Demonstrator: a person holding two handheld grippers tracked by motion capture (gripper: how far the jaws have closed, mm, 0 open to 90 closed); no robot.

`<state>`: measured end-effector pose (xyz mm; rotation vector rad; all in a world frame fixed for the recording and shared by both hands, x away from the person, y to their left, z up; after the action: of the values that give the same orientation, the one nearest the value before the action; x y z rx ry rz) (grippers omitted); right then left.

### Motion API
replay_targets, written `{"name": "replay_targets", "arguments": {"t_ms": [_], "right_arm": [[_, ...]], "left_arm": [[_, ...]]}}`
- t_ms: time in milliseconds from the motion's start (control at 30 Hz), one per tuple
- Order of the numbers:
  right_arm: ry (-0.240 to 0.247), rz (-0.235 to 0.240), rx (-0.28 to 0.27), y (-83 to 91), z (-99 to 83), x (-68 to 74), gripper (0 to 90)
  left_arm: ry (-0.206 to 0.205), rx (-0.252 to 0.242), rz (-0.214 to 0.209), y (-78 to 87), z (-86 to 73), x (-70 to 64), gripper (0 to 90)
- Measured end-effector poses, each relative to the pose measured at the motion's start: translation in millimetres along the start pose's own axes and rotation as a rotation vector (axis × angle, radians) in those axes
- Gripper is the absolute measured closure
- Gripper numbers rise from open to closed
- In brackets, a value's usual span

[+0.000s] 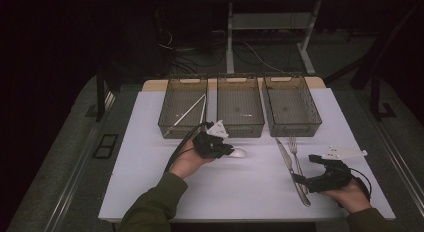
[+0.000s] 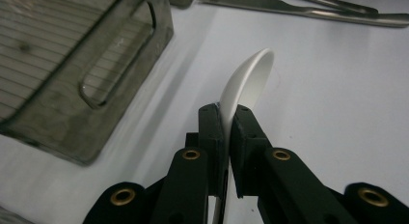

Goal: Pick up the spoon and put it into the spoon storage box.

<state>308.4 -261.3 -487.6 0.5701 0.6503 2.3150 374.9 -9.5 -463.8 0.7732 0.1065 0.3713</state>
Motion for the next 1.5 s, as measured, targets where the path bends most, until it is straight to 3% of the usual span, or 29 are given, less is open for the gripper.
{"name": "replay_targets", "arguments": {"t_ms": [367,633,933,1300,1500], "right_arm": [[0.014,0.017,-0.022,-0.7,1.3,3.5,0.8],[0.021,0.041,-0.081,-0.7,7.8,9.2,0.7],[0.042,0.038,-0.083,-6.5,9.8,13.4,0.6],[0.038,0.033,-0.069,-6.7,8.1,13.3,0.7],[0.034,0.036,-0.067,-6.6,7.8,13.2,0.7]], "left_arm": [[-0.017,-0.032,-0.005,3.6,26.2,13.9,83.5],[-0.039,-0.05,-0.009,7.6,46.8,21.4,83.5],[-0.065,-0.059,0.0,7.0,70.1,32.9,83.6],[-0.079,-0.07,0.04,-3.8,97.9,58.1,83.6],[-0.072,-0.048,0.074,-19.0,99.7,75.1,83.6]]}}
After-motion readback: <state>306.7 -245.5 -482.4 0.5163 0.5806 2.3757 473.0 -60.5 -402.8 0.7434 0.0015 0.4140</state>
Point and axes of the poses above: each handheld gripper's, and its own axes: y roughly backward along the jaws, z roughly out of its top, x roughly to its left, the point moved 9 cm from there along -y, roughly forward along the jaws, and after that the axes turned 4 degrees about z, right-handed, at the moved point
